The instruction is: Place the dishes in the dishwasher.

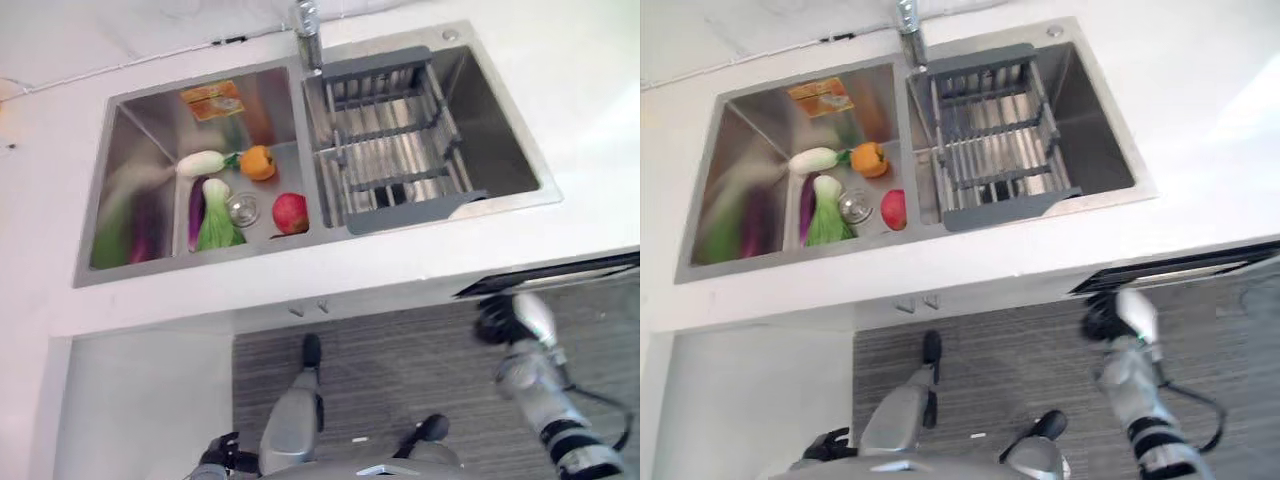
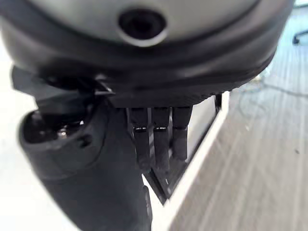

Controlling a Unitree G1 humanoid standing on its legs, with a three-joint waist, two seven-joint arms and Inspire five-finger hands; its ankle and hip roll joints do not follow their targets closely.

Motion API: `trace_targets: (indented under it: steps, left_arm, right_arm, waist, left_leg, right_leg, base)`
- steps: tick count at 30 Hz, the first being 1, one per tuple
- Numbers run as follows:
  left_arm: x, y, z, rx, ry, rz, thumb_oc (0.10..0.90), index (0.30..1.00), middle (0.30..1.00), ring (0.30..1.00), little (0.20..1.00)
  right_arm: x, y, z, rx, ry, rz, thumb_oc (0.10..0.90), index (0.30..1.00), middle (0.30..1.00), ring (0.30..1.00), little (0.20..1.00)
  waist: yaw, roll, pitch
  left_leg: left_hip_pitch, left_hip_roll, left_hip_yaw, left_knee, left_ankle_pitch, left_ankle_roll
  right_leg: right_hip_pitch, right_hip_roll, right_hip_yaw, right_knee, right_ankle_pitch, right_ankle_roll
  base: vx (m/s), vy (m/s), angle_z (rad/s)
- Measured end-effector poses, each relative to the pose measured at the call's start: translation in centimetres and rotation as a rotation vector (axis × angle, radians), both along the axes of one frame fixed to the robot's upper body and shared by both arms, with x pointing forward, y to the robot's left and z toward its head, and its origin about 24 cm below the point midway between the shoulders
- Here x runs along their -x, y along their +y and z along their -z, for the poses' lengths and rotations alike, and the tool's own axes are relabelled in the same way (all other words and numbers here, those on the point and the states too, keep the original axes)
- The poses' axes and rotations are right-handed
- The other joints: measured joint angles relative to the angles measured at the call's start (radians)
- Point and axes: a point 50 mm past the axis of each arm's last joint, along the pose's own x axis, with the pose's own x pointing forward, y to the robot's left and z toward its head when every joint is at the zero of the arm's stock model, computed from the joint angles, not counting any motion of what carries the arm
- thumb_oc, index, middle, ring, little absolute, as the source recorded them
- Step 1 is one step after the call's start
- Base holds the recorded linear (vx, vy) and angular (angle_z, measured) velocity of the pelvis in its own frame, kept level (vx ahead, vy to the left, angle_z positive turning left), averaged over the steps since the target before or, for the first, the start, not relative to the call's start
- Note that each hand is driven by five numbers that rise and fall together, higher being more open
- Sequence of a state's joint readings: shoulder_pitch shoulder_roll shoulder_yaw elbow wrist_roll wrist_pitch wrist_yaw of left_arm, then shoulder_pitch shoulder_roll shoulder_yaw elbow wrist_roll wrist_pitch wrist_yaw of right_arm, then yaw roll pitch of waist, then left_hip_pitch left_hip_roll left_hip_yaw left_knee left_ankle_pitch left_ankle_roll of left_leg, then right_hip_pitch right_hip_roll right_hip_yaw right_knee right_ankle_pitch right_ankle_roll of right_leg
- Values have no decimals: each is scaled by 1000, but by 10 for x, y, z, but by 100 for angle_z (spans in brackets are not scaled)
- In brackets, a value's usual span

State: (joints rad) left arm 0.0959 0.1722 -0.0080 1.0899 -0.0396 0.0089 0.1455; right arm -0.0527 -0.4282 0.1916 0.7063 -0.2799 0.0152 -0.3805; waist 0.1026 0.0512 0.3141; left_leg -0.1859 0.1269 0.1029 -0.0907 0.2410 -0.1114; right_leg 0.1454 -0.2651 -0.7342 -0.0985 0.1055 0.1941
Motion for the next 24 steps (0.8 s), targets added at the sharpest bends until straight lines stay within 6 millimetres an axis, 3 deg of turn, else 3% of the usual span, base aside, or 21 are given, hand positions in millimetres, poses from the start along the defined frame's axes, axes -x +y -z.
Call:
trace_targets:
  steps: [2, 3, 4, 5, 7, 8, 9, 10, 11, 12, 13, 15, 16, 17, 18, 19, 21, 22, 23, 24]
  left_arm:
    - [4, 7, 1, 23, 11, -106, 800, 900, 900, 900, 900]
    - [7, 14, 0, 9, 34, -98, 800, 900, 900, 900, 900]
    - [13, 21, 1, -4, 62, -106, 800, 900, 900, 900, 900]
    - [14, 27, 0, -8, 74, -105, 800, 900, 900, 900, 900]
    - [24, 33, 0, -10, 102, -109, 800, 900, 900, 900, 900]
    - [21, 34, -1, -7, 102, -113, 800, 900, 900, 900, 900]
    - [23, 28, 2, 14, 123, -107, 800, 900, 900, 900, 900]
    - [25, 19, 5, 38, 143, -91, 800, 900, 900, 900, 900]
    - [27, 16, 6, 46, 161, -47, 800, 900, 900, 900, 900]
    - [26, 24, 4, 26, 152, -14, 800, 900, 900, 900, 900]
    - [23, 30, 1, 13, 134, -14, 800, 900, 900, 900, 900]
    - [20, 39, -2, -9, 121, -18, 800, 900, 900, 900, 900]
    - [18, 41, -3, -14, 116, -18, 800, 900, 900, 900, 900]
    - [23, 47, -3, -27, 150, -21, 800, 900, 900, 900, 900]
    - [19, 40, -1, -4, 166, -28, 800, 900, 900, 900, 900]
    - [21, 35, 1, 14, 180, -35, 800, 900, 900, 900, 900]
    - [37, 27, 5, 39, 217, -43, 800, 900, 900, 900, 900]
    - [45, 22, 7, 53, 238, -47, 800, 900, 900, 900, 900]
    - [54, 17, 9, 68, 258, -55, 800, 900, 900, 900, 900]
    - [59, 16, 10, 72, 260, -74, 800, 900, 900, 900, 900]
  right_arm:
    - [23, 22, 29, -131, 86, 44, 800, 900, 900, 900, 900]
    - [53, 34, 53, -204, 236, 63, 800, 900, 900, 900, 900]
    - [67, 38, 64, -231, 304, 83, 800, 900, 900, 900, 900]
    - [90, 39, 76, -254, 400, 128, 800, 900, 900, 900, 900]
    - [125, 30, 89, -271, 546, 230, 800, 900, 900, 900, 900]
    - [133, 24, 90, -272, 574, 264, 800, 900, 900, 900, 900]
    - [137, 11, 89, -252, 595, 297, 800, 900, 900, 900, 900]
    - [143, -2, 86, -224, 610, 312, 800, 900, 900, 900, 900]
    - [154, -9, 85, -209, 643, 323, 800, 900, 900, 900, 900]
    - [160, -2, 89, -240, 676, 328, 800, 900, 900, 900, 900]
    - [159, 3, 91, -272, 673, 338, 800, 900, 900, 900, 900]
    - [152, 13, 93, -311, 659, 328, 800, 900, 900, 900, 900]
    - [146, 15, 93, -325, 643, 324, 800, 900, 900, 900, 900]
    - [136, 22, 93, -358, 621, 321, 800, 900, 900, 900, 900]
    - [134, 21, 93, -360, 618, 330, 800, 900, 900, 900, 900]
    - [134, 21, 94, -359, 622, 332, 800, 900, 900, 900, 900]
    - [134, 21, 93, -373, 608, 328, 800, 900, 900, 900, 900]
    - [133, 20, 93, -372, 601, 325, 800, 900, 900, 900, 900]
    - [135, 16, 92, -365, 601, 329, 800, 900, 900, 900, 900]
    - [143, 30, 97, -407, 633, 327, 800, 900, 900, 900, 900]
  waist:
    - [-4, -39, -15]
    - [-11, -80, -44]
    - [-12, -95, -54]
    - [-26, -119, -73]
    - [-40, -139, -99]
    - [-53, -146, -98]
    - [-62, -132, -91]
    - [-64, -98, -91]
    - [-74, -73, -99]
    - [-79, -62, -107]
    - [-77, -65, -111]
    - [-83, -74, -120]
    - [-82, -71, -118]
    - [-91, -103, -137]
    - [-120, -133, -132]
    - [-107, -140, -131]
    - [-104, -120, -146]
    - [-105, -92, -158]
    - [-102, -62, -173]
    - [-104, -65, -182]
  left_leg:
    - [34, 7, 17, -1, -11, 3]
    - [59, 8, 36, -1, -25, -6]
    - [76, 7, 39, -6, -28, -4]
    - [92, 8, 52, -3, -37, -4]
    - [117, 5, 68, 0, -45, 0]
    - [99, 0, 84, 71, -84, 27]
    - [51, -1, 92, 224, -168, 68]
    - [32, 12, 79, 284, -219, 60]
    - [52, 22, 63, 290, -230, 55]
    - [89, 24, 44, 210, -230, 55]
    - [102, 23, 36, 155, -230, 54]
    - [101, 14, 3, 84, -232, 50]
    - [94, 22, -3, 75, -227, 47]
    - [77, -12, -35, 44, -230, 13]
    - [90, -42, -42, 42, -211, -9]
    - [77, -46, -58, 144, -199, -4]
    - [71, 0, -84, 365, -266, -19]
    - [89, 24, -93, 374, -308, -27]
    - [105, 60, -103, 328, -354, -10]
    - [124, 58, -108, 231, -307, -21]
  right_leg:
    - [24, 3, 19, 3, -5, -2]
    - [33, -2, 36, 6, -19, -5]
    - [46, -4, 40, 13, -21, -1]
    - [45, -15, 52, 25, -30, -12]
    - [31, -41, 80, 98, -47, -7]
    - [-5, -80, 97, 176, -56, 2]
    - [-36, -115, 143, 290, -61, 3]
    - [-65, -127, 198, 385, -56, 5]
    - [-125, -130, 336, 513, -33, -3]
    - [-196, -84, 465, 606, -87, 29]
    - [-202, -51, 468, 554, -124, 16]
    - [-175, 49, 500, 332, -184, -43]
    - [-160, 98, 544, 250, -195, -70]
    - [-121, 173, 642, 98, -238, -109]
    - [-104, 133, 610, 73, -160, -111]
    - [-96, 114, 586, 77, -147, -121]
    - [-57, 114, 522, 41, -145, -122]
    - [-61, 131, 513, 42, -143, -108]
    - [-61, 154, 511, 43, -135, -95]
    - [-80, 164, 500, 93, -130, -110]
  base:
    - [124, 68, -28]
    - [129, 142, -38]
    - [60, 98, -36]
    - [-36, 134, -26]
    - [6, 228, -30]
    - [86, 247, -23]
    - [44, 132, -22]
    - [25, 77, -7]
    - [91, -67, 16]
    - [77, -77, 36]
    - [170, -210, 55]
    - [126, -189, 59]
    - [129, -217, 76]
    - [166, -373, 124]
    - [164, -374, 126]
    - [91, -306, 93]
    - [51, -214, 26]
    - [53, -238, 22]
    - [37, -249, 58]
    - [34, -252, 77]
